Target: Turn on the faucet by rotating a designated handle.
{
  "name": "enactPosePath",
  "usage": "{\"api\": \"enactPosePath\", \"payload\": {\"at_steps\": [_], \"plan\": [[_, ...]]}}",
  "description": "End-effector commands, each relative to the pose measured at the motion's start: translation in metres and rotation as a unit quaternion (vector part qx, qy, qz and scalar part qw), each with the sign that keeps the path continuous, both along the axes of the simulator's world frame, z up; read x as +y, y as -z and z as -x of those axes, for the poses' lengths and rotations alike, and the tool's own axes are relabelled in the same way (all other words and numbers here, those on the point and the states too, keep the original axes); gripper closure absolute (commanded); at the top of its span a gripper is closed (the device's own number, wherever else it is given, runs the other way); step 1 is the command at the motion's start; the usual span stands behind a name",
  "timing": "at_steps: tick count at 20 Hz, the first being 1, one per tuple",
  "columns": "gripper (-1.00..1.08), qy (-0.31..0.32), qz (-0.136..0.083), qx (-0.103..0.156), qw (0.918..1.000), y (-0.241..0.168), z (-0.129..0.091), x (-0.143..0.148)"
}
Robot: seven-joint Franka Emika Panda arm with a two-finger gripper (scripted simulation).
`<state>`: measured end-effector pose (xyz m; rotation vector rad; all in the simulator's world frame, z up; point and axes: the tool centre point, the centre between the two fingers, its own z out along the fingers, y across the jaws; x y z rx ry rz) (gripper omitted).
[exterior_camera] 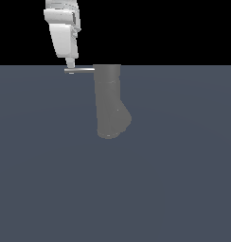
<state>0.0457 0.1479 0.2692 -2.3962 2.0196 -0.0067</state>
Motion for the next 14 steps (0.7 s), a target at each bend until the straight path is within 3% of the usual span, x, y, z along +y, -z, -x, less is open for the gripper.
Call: {"api": "enactPosePath", "payload": {"at_steps": [1, 14], "plan": [[1.08, 0.001, 0.001, 0.004, 1.0, 0.0, 0.01, -0.003], [1.08, 0.001, 0.002, 0.004, 1.0, 0.0, 0.046, -0.011]]}}
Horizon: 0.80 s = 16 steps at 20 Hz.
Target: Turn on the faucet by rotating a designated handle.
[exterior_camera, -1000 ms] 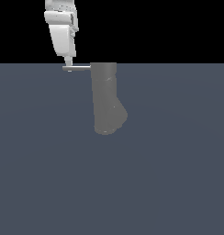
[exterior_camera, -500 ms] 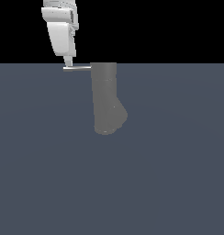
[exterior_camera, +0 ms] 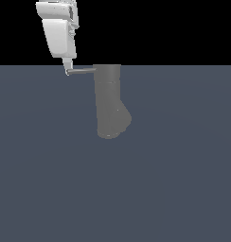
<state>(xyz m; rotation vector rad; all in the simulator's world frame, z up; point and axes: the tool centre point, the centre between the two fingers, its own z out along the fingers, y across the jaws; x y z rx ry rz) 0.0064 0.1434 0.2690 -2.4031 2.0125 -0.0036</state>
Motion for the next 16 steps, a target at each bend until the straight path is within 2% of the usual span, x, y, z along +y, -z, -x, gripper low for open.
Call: {"api": "enactPosePath", "payload": {"at_steps": [1, 4, 16], "plan": [[1.08, 0.004, 0.002, 0.003, 1.0, 0.0, 0.009, -0.007], [1.08, -0.001, 0.002, 0.0, 1.0, 0.0, 0.008, -0.001], [1.08, 0.002, 0.002, 0.002, 1.0, 0.0, 0.035, -0.044]]}}
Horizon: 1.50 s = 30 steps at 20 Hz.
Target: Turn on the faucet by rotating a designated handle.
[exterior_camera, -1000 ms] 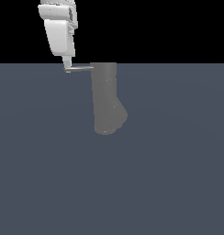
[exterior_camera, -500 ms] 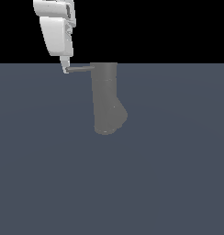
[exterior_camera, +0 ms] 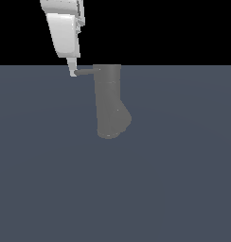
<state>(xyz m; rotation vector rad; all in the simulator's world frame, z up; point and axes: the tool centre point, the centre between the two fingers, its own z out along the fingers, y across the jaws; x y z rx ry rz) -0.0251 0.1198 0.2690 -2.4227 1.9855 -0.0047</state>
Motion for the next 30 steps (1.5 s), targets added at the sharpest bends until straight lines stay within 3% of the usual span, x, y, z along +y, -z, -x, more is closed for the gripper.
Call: {"api": "enactPosePath", "payload": {"at_steps": [1, 13, 15, 30], "plan": [[1.08, 0.012, 0.002, 0.002, 0.9999, 0.0, 0.006, -0.024], [1.08, 0.015, 0.003, 0.004, 0.9999, 0.0, 0.034, -0.07], [1.08, 0.003, 0.002, 0.002, 1.0, 0.0, 0.032, -0.053], [1.08, 0.012, 0.003, 0.004, 0.9999, 0.0, 0.015, -0.143]]}}
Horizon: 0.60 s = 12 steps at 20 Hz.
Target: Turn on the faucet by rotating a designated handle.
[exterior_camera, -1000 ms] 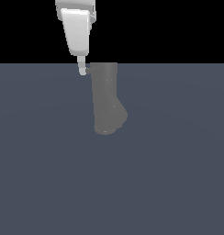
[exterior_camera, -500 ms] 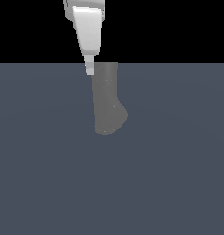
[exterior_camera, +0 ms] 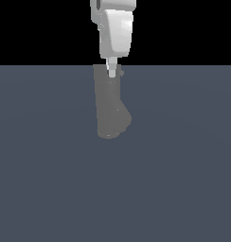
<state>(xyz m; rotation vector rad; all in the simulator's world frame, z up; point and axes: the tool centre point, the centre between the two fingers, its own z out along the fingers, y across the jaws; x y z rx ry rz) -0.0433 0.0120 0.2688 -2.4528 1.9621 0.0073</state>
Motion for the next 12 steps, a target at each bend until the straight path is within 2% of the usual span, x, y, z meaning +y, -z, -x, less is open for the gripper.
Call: {"api": "enactPosePath", "payload": {"at_steps": [1, 5, 6, 12], "plan": [[1.08, 0.025, 0.002, -0.002, 0.9997, 0.0, -0.005, -0.04], [1.08, 0.026, 0.002, -0.002, 0.9996, -0.001, -0.007, -0.056], [1.08, -0.001, -0.001, 0.0, 1.0, 0.0, -0.006, -0.021], [1.08, 0.003, -0.001, 0.0, 1.0, 0.0, -0.021, -0.035]]}}
